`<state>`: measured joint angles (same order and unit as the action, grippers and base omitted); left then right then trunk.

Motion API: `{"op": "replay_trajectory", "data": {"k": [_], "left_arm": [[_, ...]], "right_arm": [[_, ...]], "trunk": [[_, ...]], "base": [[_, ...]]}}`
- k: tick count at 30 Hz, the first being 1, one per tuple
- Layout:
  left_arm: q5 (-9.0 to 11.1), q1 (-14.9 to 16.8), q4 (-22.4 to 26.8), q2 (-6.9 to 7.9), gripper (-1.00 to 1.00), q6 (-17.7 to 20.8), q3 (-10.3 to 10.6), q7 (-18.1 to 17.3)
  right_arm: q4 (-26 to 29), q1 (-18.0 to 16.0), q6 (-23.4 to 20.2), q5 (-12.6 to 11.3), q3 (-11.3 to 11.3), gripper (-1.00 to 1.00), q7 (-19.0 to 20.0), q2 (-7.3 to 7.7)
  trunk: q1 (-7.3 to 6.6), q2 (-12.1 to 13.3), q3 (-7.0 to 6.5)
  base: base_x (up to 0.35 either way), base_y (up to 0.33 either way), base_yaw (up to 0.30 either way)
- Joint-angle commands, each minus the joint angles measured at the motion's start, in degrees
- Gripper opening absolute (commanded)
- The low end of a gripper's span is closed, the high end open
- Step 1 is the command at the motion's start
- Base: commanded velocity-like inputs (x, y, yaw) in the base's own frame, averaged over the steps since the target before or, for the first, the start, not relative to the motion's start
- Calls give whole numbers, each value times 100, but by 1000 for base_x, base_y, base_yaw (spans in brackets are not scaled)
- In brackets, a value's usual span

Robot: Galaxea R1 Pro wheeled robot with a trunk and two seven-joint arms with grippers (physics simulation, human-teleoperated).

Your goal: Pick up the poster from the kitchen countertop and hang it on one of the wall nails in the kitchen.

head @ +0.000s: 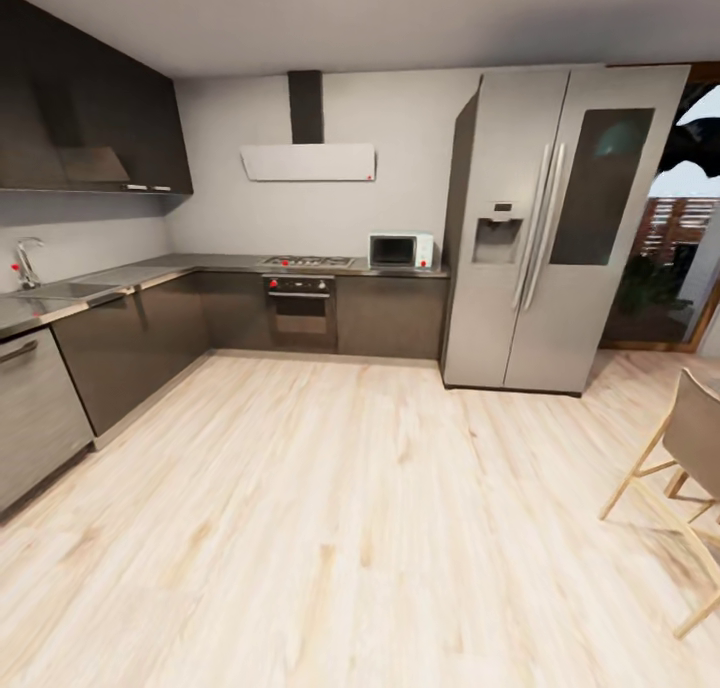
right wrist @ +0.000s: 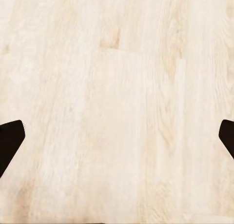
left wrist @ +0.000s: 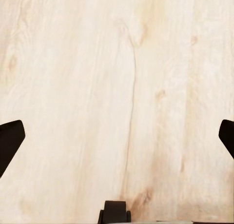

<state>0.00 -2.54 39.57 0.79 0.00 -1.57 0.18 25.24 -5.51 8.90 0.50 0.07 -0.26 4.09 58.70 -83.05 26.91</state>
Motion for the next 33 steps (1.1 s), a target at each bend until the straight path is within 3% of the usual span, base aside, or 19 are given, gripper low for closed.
{"op": "replay_trajectory", "data": {"k": [1,13,20,33], "left_arm": [[0,-1,7,0,100,0,-1,1],[1,-1,7,0,100,8,6,0],[0,-2,7,0,100,9,7,0],[3,-1,7,0,100,9,7,0]], "right_arm": [[-2,-3,18,5,1,100,-6,-2],[-2,-3,32,3,2,100,-33,-37],[-2,-3,33,5,17,100,-446,-55],[-2,-3,33,11,28,100,-561,-58]], "trunk": [[3,-3,6],[3,-3,45],[3,-3,67],[3,-3,105]], "base": [[234,228,67],[208,276,206],[160,317,259],[128,326,264]]}}
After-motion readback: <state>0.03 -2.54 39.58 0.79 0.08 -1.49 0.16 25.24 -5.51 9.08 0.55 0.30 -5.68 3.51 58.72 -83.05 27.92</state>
